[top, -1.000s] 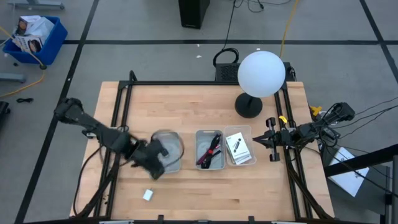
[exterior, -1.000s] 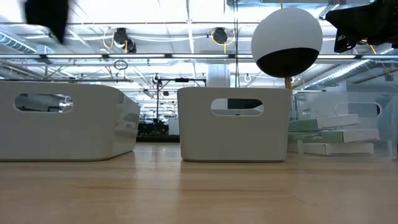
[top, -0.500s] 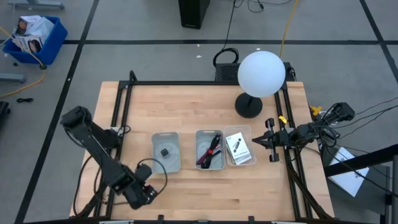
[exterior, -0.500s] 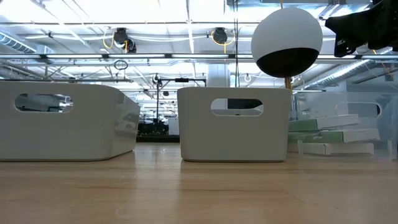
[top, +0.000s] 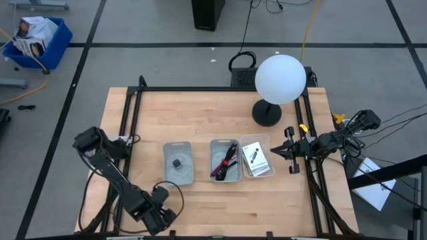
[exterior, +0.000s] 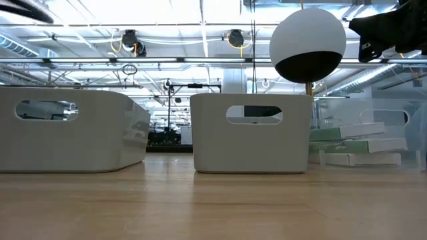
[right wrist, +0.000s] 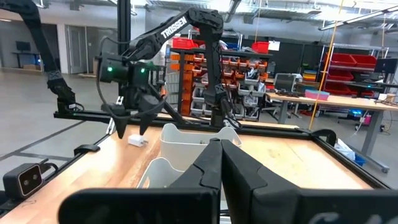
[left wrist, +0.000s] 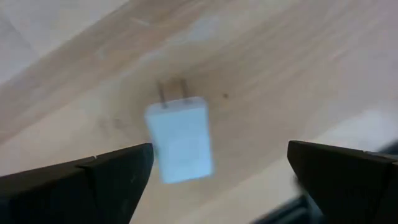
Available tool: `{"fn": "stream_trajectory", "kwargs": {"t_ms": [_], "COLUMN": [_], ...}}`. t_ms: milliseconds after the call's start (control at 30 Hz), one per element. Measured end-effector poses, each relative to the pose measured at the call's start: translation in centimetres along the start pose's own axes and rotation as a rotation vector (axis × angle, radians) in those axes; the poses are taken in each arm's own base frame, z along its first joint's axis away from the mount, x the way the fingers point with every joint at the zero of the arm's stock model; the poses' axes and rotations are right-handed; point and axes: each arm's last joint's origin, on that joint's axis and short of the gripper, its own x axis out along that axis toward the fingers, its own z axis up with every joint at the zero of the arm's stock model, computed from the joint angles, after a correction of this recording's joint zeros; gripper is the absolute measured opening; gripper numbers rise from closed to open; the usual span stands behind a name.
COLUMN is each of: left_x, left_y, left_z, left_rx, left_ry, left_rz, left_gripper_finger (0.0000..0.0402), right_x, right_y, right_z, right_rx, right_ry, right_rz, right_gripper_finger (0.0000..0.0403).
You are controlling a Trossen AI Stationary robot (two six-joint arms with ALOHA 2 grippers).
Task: Pick and place items into bin
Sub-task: Put the white charger adapter into the left gray bin
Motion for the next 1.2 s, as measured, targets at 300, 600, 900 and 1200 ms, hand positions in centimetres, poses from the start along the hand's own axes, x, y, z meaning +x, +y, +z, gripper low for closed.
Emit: {"fn": "stream_trajectory", "kwargs": {"t_ms": [300, 600, 900, 1200], "left_x": [2.2, 3.1, 2.9, 1.7], "left_y": [0.6, 0.6, 0.3, -1.0], "left_z": [-0.4, -0.5, -0.3, 0.7], "left_rx": [0.038, 0.122, 0.182, 0.282], "left_ry": [-0.039, -0.032, 0.005, -0.049], "left_rz": [0.111, 0.142, 0.141, 0.074], "left_gripper_finger": [0.0353, 0.0273, 0.0153, 0.0156], "right_x": [0.0, 0.0, 0.0, 0.0], "right_y": [0.0, 0.0, 0.0, 0.0], "right_z": [0.0, 0.0, 0.0, 0.0], "right_rx": [0.001, 0.001, 0.001, 0.000], "right_ry": [0.000, 0.000, 0.000, 0.000], "right_rz": [0.000, 0.001, 0.001, 0.000], "right_gripper_finger": [0.0000, 0.0000, 0.0000, 0.0000]}}
